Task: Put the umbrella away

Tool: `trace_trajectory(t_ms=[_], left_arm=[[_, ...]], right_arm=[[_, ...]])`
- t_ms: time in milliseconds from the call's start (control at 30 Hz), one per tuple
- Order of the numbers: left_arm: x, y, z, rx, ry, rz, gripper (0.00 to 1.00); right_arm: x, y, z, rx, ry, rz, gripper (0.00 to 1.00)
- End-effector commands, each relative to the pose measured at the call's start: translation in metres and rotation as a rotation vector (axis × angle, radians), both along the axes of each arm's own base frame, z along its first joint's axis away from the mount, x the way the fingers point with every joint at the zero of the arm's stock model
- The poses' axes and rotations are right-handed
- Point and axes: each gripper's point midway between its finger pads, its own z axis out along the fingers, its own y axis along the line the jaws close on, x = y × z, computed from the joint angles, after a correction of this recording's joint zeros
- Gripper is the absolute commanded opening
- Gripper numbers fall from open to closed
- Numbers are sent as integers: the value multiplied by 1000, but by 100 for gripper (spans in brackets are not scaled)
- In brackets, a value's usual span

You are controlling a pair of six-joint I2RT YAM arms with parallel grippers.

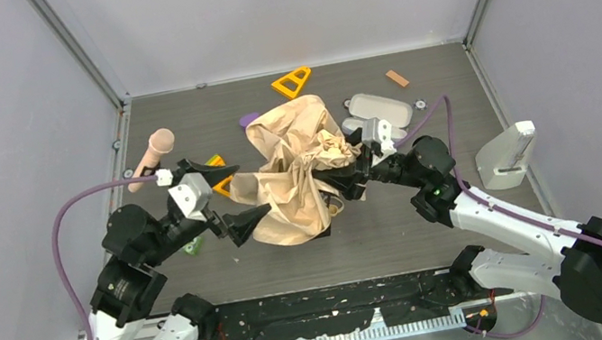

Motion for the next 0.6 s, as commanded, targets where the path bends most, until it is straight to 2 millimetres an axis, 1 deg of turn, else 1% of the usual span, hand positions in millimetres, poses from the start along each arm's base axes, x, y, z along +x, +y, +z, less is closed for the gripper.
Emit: trace_trajectory(t_ms=[0,33,100,233,267,467,567], left_arm=[[13,-12,-12,-5,-8,-26,100],[19,-14,-15,-10,-7,-15,99],[29,-20,-14,-34,-22,-10,100],[38,-35,1,-129,-63,-56,100],[39,-38,8,-156,-85,-68,100],[41,-60,23,-264,-79,-180,99],[39,-73,22,-293,-46,-247,100]], right_arm=[[-11,6,-42,-92,133,82,6],[-13,6,-42,-93,132,96,6],[-18,7,-41,-95,129,123,6],[-25,9,-42,-105,132,167,6],[-27,10,-44,-113,134,180,6],[-32,12,-47,-136,150,216,6],[-31,13,-50,-149,156,218,6]])
